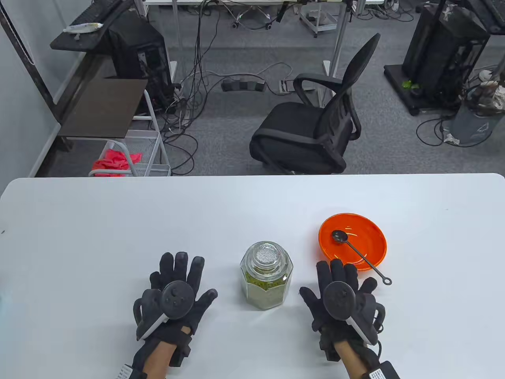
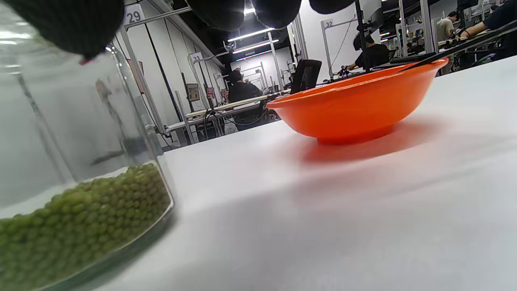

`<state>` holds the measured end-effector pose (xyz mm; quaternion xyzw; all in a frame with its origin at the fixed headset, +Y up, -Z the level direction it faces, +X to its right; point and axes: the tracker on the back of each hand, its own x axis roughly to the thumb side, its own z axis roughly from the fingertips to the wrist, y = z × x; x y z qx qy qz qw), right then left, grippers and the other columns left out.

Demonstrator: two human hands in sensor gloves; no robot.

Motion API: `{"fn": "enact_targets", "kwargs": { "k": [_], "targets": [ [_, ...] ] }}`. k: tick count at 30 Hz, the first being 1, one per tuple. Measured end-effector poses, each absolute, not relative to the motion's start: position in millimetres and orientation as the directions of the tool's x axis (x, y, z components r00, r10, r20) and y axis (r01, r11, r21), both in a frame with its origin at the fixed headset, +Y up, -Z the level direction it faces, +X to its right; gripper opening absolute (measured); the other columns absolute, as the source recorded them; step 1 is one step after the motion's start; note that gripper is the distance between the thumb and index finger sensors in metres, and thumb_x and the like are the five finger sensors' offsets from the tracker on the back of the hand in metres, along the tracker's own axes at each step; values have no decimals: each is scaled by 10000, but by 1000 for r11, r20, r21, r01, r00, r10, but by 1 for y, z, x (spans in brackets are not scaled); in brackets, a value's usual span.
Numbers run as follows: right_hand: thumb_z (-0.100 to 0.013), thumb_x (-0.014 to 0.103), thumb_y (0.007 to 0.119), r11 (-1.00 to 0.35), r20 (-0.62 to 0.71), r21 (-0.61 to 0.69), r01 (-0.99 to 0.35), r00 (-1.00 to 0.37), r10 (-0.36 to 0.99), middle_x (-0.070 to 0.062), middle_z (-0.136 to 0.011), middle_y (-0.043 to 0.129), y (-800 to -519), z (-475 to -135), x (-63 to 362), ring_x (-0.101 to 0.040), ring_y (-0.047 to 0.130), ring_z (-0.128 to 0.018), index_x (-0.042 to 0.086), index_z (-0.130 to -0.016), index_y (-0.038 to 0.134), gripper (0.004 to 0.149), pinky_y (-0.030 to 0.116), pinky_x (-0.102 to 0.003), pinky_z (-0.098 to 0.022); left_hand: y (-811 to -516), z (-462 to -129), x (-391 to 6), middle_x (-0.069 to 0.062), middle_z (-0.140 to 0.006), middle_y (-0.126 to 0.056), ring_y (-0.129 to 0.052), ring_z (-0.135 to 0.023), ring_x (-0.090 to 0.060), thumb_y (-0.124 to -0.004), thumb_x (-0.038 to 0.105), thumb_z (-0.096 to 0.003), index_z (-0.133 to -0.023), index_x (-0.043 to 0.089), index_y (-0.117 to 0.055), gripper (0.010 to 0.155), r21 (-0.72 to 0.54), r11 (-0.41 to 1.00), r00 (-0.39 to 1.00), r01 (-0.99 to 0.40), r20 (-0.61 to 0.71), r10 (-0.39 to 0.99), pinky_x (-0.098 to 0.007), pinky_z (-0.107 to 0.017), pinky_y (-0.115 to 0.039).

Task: Portion mung beans with measuring scoop (Bowl in hand)

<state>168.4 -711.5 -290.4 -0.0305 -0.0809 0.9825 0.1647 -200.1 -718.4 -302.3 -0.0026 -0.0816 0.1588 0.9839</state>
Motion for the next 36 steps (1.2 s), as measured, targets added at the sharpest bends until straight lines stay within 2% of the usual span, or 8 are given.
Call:
{"fn": "enact_targets", "kwargs": {
  "k": [5,16,36],
  "targets": [
    [-403,563,796,-922,-42,-188,-338,-935,351,-158,-1118,488,-709,-287,173,-500,431,-1059,204,-1049,581,769,193,-826,-622,-709,-301,-193,-31,-1173,-90,-56,-1121,-447,-607,710,-489,-1155,384,-230,832,-28,951,934,-307,183,307,-738,-755,-288],
    [-402,559,799,-901,-76,-195,-388,-910,409,-165,-1113,495,-711,-282,190,-507,437,-1054,198,-1045,587,767,196,-827,-620,-663,-312,-155,-21,-1189,-91,-72,-1143,-450,-600,721,-501,-1166,394,-206,840,-71,957,918,-283,270,291,-737,-770,-302],
    [-403,557,800,-891,-95,-203,-406,-897,431,-165,-1111,497,-711,-278,198,-506,441,-1053,195,-1044,588,766,201,-827,-618,-636,-330,-114,-8,-1214,-152,-158,-1182,-446,-661,743,-499,-1180,380,-209,894,-170,913,835,-371,370,408,-724,-792,-384]
  ]
}}
